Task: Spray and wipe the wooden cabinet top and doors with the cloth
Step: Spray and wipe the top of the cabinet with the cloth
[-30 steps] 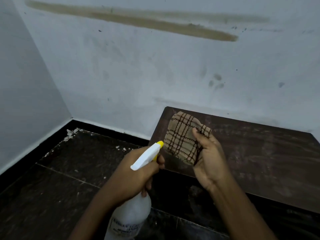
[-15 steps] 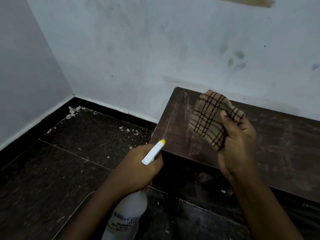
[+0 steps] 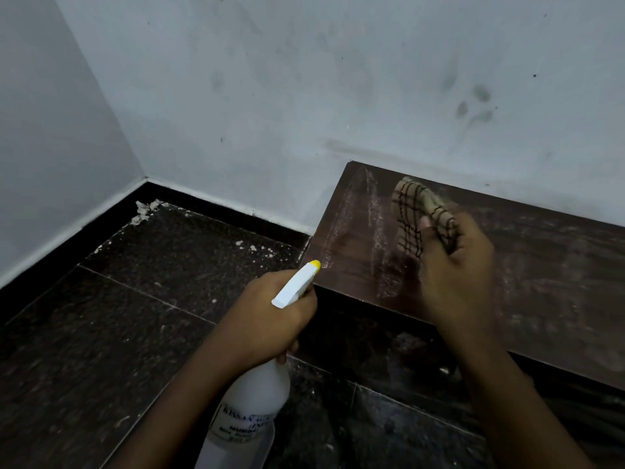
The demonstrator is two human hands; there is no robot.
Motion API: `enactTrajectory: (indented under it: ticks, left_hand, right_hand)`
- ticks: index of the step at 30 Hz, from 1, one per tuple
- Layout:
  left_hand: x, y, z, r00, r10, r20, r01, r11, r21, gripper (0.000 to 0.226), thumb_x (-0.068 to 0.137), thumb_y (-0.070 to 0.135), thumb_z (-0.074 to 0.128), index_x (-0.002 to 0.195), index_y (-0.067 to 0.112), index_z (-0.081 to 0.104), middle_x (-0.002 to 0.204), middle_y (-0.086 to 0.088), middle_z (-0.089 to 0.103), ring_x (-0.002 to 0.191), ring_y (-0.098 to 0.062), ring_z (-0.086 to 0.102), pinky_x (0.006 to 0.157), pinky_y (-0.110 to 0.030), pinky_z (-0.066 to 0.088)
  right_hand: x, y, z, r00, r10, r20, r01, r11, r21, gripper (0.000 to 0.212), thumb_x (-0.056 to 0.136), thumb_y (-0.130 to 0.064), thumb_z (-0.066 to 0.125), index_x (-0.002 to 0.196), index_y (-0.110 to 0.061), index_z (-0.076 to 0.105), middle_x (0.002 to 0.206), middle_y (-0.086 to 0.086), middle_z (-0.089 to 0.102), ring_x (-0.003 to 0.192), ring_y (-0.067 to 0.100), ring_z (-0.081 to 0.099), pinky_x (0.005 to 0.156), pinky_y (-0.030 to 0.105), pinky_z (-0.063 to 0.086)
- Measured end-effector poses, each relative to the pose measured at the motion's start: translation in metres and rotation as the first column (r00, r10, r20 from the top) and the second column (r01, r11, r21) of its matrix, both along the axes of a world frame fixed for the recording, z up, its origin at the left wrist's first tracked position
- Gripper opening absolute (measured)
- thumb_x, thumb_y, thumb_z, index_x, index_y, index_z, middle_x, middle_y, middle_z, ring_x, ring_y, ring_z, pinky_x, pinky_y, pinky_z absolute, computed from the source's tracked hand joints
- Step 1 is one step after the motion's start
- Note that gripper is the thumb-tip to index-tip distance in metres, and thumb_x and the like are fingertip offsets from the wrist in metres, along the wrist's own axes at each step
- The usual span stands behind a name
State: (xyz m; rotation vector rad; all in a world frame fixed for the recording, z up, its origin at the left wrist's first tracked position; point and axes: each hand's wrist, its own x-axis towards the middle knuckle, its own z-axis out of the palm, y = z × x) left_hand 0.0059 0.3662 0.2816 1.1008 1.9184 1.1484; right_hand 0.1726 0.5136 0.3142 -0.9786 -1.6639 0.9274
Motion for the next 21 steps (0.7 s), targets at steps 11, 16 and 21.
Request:
enactTrajectory:
  ticks: [11,16,21]
  left_hand:
    - [-0.020,-0.005,-0.002,0.999,0.033,-0.019,-0.033,0.999,0.000,0.038,0.081,0.029,0.056,0.091,-0.008,0.060,0.077,-0.032,0.062,0.044,-0.030,0.061,0.040,-0.037,0.048]
    - [-0.036,-0.005,-0.004,0.995,0.098,0.005,-0.098,0.994,0.039,0.047,0.079,0.032,0.056,0.096,-0.012,0.060,0.091,-0.038,0.064,0.047,-0.026,0.055,0.043,-0.033,0.044]
    - [-0.040,-0.001,-0.006,0.991,0.132,-0.005,-0.132,0.990,0.056,0.043,0.083,0.030,0.057,0.096,-0.011,0.057,0.071,-0.033,0.055,0.047,-0.023,0.052,0.044,-0.034,0.043]
  right_hand:
    - [-0.042,-0.029,-0.027,0.424,0.208,0.881,-0.598,0.795,0.099,0.059,0.105,-0.025,0.041,0.161,-0.020,0.025,0.169,0.002,0.023,0.158,0.020,0.009,0.128,0.035,-0.003]
    - [-0.005,-0.026,0.007,0.150,0.251,0.956,-0.566,0.815,-0.125,0.062,0.107,-0.029,0.034,0.164,-0.028,0.009,0.171,-0.007,0.006,0.158,0.013,0.003,0.126,0.034,0.010]
    - [-0.021,0.001,-0.002,0.237,0.275,0.932,-0.515,0.849,-0.119,0.062,0.109,-0.031,0.036,0.164,-0.020,0.010,0.171,0.001,0.006,0.158,0.019,-0.001,0.125,0.034,-0.002]
